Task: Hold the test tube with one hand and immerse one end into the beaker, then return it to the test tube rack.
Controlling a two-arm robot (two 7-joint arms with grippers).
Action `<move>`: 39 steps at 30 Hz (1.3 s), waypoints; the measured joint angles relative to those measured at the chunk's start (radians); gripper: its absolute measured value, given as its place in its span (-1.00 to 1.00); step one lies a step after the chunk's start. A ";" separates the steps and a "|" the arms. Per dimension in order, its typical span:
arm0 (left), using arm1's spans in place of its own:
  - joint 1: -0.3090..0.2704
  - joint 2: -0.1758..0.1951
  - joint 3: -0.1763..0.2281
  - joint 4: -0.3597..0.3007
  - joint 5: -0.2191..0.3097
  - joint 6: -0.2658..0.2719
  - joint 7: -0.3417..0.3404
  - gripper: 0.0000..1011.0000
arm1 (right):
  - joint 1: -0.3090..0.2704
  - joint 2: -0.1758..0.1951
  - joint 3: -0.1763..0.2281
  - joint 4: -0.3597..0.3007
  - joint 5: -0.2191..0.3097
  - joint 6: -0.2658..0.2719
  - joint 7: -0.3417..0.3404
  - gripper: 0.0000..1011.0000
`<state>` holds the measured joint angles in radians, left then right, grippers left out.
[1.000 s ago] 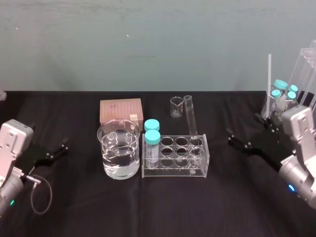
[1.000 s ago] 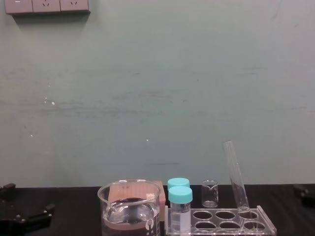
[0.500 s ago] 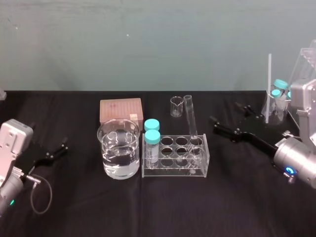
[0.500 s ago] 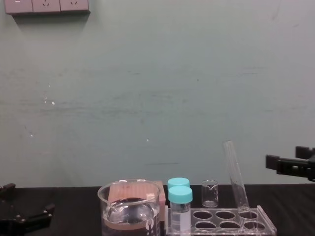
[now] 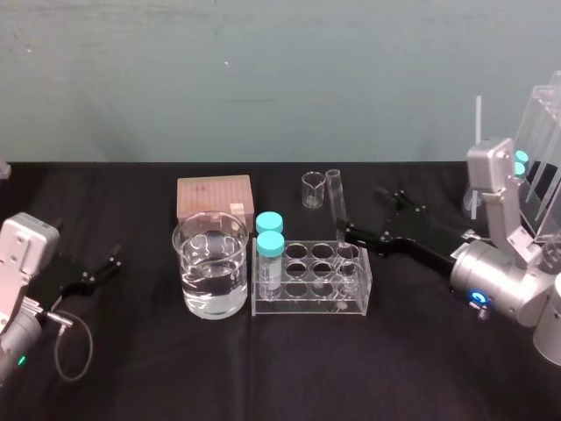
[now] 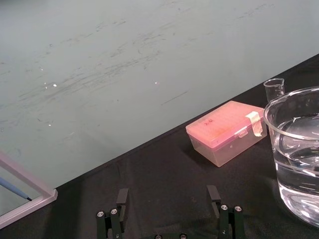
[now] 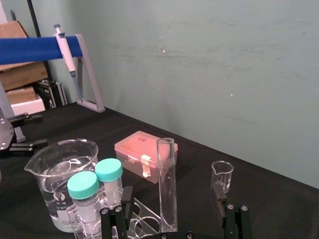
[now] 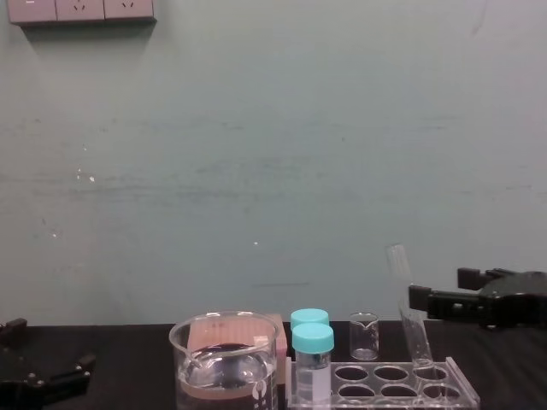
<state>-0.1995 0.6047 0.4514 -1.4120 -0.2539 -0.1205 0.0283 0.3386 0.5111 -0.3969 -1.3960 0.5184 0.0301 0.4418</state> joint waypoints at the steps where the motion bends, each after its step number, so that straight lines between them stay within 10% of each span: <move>1: 0.000 0.000 0.000 0.000 0.000 0.000 0.000 0.98 | 0.012 -0.010 -0.004 0.017 -0.008 0.000 0.005 0.99; 30: 0.000 0.000 0.000 0.000 0.000 0.000 0.000 0.98 | 0.129 -0.109 -0.041 0.186 -0.094 -0.019 0.072 0.99; 39: 0.000 0.000 0.000 0.000 0.000 0.000 0.000 0.98 | 0.127 -0.107 -0.040 0.182 -0.088 -0.018 0.072 0.62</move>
<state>-0.1995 0.6047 0.4514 -1.4120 -0.2539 -0.1205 0.0283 0.4655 0.4040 -0.4366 -1.2138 0.4302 0.0125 0.5134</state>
